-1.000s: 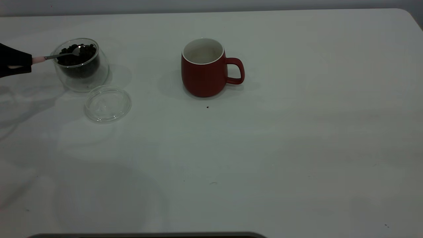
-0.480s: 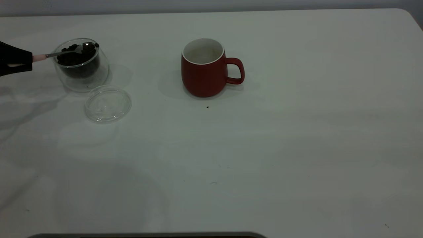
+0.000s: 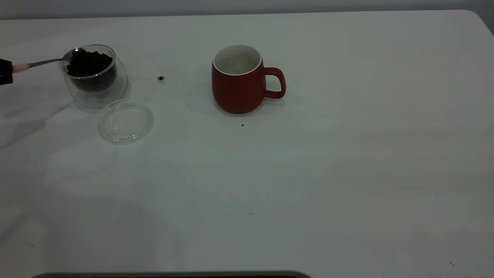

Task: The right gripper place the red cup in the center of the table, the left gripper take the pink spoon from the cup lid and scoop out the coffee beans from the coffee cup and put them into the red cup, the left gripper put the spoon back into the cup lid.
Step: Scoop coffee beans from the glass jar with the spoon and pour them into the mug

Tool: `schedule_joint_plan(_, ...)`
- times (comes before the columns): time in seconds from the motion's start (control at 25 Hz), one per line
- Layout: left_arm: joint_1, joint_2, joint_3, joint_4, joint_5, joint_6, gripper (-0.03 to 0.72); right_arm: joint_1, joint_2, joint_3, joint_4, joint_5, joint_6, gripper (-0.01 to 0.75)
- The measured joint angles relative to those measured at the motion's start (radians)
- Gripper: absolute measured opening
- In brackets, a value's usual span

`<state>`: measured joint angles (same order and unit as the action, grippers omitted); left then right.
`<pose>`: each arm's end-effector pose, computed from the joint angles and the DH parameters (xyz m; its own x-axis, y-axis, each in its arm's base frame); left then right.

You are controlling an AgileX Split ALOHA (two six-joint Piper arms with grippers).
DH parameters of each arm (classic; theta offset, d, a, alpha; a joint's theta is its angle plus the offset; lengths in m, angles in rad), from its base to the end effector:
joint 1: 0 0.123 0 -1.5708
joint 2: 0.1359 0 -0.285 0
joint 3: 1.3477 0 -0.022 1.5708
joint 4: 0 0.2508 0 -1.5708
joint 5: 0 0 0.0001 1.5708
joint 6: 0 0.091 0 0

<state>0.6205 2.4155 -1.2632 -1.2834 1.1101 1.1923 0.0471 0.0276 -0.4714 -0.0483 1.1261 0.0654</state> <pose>0.3521 0.1555 0.0263 -0.8594 -0.4841 -0.1647 -0.1321 0.5213 -0.8431 -0.0006 -0.0040 0.2643 -0.5595 0.0182 -0.8286 0.0140 0.9998 0.0125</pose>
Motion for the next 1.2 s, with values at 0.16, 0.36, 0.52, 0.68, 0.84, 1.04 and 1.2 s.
schedule_joint_plan(0.16, 0.000, 0.000, 0.000, 0.001, 0.023, 0.000, 0.123, 0.000, 0.000, 0.000, 0.000, 0.000, 0.000, 0.239)
schedule_joint_plan(0.36, -0.004, 0.000, -0.001, 0.030, 0.027, -0.042, 0.123, 0.000, 0.000, 0.000, 0.000, 0.000, 0.000, 0.239)
schedule_joint_plan(0.52, -0.049, 0.000, -0.001, 0.050, 0.027, -0.080, 0.123, 0.000, 0.000, 0.000, 0.000, 0.000, 0.000, 0.239)
schedule_joint_plan(0.68, -0.149, 0.000, -0.001, 0.051, 0.027, -0.088, 0.123, 0.000, 0.000, 0.000, 0.000, 0.000, 0.000, 0.239)
schedule_joint_plan(0.84, -0.257, 0.000, -0.001, 0.036, 0.028, -0.089, 0.123, 0.000, 0.000, 0.000, 0.000, 0.000, 0.000, 0.239)
schedule_joint_plan(1.04, -0.337, 0.000, -0.001, -0.060, 0.029, -0.088, 0.123, 0.000, 0.000, 0.000, 0.000, 0.000, 0.000, 0.239)
schedule_joint_plan(1.2, -0.378, 0.000, -0.001, -0.086, 0.029, -0.086, 0.123, 0.000, 0.000, 0.000, 0.000, 0.000, 0.000, 0.239)
